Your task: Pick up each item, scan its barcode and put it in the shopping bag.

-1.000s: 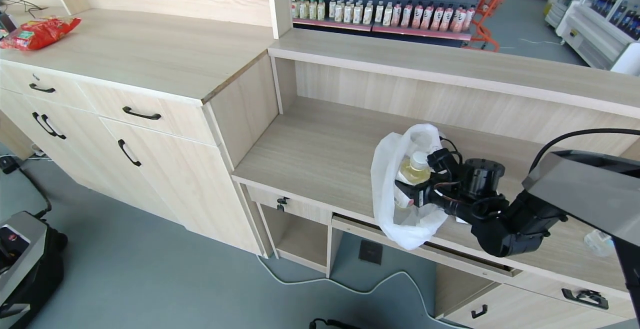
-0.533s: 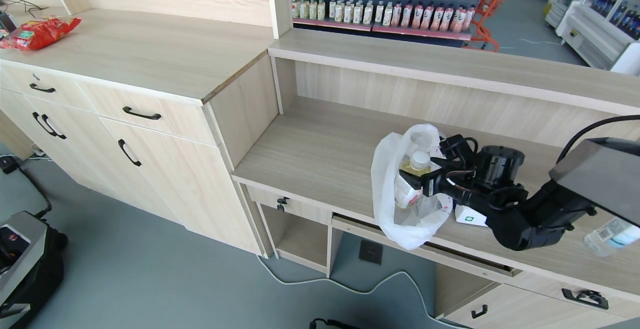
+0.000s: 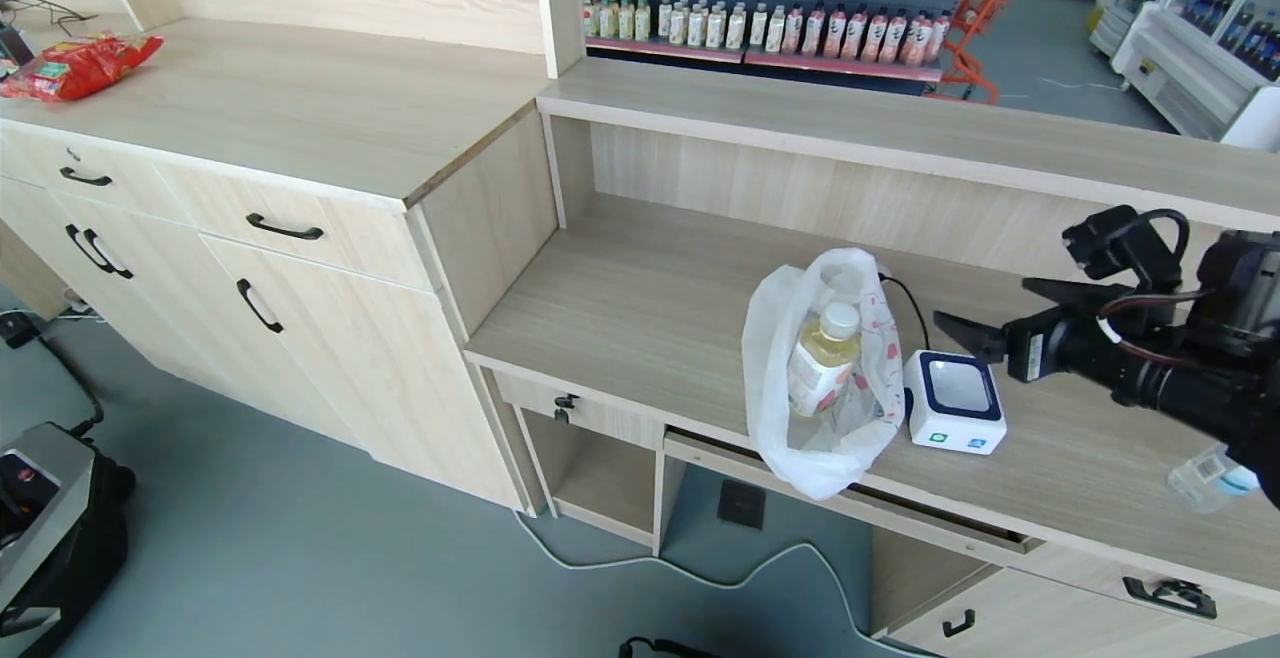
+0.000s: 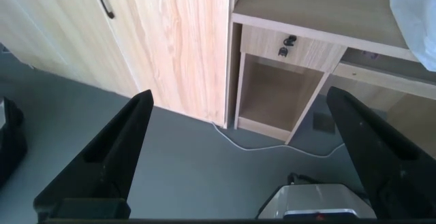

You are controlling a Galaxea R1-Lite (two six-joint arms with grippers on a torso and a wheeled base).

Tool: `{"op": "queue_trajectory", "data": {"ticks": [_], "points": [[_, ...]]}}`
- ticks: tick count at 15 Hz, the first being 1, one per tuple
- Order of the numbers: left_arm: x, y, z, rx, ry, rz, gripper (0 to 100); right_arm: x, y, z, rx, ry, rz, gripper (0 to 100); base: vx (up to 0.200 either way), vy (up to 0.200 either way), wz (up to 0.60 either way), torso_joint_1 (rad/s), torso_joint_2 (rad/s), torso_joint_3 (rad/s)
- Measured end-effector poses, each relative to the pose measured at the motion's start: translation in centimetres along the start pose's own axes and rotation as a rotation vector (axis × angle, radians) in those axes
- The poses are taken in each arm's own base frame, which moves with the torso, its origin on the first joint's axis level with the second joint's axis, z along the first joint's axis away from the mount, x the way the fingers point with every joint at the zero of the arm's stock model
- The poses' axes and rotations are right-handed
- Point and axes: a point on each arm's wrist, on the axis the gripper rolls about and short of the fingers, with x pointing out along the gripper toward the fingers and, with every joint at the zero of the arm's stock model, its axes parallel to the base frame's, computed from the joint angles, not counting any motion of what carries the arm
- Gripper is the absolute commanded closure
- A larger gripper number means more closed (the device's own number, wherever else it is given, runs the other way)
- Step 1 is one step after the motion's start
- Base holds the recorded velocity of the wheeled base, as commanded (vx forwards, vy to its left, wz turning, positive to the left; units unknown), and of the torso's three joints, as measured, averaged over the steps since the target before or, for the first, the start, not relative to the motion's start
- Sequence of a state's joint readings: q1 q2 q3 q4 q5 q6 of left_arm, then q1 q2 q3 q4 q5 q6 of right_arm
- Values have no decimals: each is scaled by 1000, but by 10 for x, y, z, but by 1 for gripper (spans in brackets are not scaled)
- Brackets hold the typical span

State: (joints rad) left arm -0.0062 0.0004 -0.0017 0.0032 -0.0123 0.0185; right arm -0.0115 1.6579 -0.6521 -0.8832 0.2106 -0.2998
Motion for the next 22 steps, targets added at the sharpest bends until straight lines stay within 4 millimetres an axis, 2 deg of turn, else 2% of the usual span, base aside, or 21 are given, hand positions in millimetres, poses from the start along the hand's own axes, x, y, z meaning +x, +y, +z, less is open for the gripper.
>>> {"op": "queue_trajectory", "data": {"ticks": [2,4,7,8,10,14,16,19,22], "points": [[0,0,0,0,0,1,0,-29,-25,-5,-26,155,-236,0,0,0,-600,7,0,2],[0,0,0,0,0,0,0,-48,-46,-10,-8,291,-511,0,0,0,-600,2,5,2],[0,0,0,0,0,0,0,-60,-73,-26,28,401,-721,0,0,0,-600,-1,2,2],[0,0,0,0,0,0,0,-59,-79,-28,37,386,-758,0,0,0,0,0,0,0],[0,0,0,0,0,-1,0,-50,-91,-39,87,339,-781,0,0,0,0,0,0,0],[0,0,0,0,0,0,0,-15,-105,-82,189,235,-622,0,0,0,0,0,0,0],[0,0,0,0,0,1,0,1,-109,-97,192,197,-568,0,0,0,0,0,0,0],[0,0,0,0,0,0,0,23,-103,-109,187,186,-507,0,0,0,0,0,0,0],[0,0,0,0,0,0,0,42,-96,-112,132,149,-473,0,0,0,0,0,0,0]]}}
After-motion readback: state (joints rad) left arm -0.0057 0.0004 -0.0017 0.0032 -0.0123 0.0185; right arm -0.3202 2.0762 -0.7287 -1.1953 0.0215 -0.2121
